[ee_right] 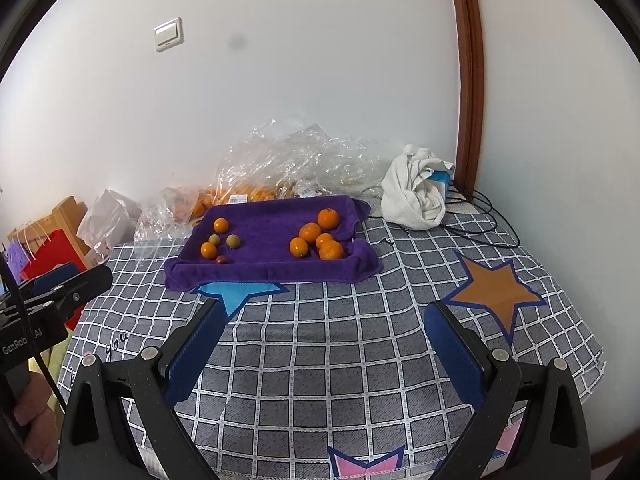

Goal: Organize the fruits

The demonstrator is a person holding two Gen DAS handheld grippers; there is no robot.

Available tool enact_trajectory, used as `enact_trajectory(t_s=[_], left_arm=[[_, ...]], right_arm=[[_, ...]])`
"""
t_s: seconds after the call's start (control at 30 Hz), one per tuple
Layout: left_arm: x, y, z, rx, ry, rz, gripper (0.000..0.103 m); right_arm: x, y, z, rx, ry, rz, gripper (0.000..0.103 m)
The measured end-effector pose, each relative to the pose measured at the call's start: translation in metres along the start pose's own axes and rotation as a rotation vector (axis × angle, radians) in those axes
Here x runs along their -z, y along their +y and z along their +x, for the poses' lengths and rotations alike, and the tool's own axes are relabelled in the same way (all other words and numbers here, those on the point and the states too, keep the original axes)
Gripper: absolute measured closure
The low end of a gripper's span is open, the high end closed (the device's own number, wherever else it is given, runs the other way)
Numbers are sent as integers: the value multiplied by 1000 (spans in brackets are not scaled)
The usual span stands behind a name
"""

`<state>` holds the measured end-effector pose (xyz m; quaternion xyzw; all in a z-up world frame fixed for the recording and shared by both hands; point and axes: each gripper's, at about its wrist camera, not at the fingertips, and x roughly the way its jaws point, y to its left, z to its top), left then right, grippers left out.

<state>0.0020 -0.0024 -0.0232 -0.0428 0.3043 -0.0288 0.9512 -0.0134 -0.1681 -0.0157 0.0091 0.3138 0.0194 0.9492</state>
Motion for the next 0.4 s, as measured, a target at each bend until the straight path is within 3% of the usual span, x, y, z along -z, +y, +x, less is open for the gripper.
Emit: enact_trajectory(t_s=[0.4], left_arm=[[0,13,11,-30,6,-2,23]], right_arm=[[-4,12,7,-16,-3,-18,4]])
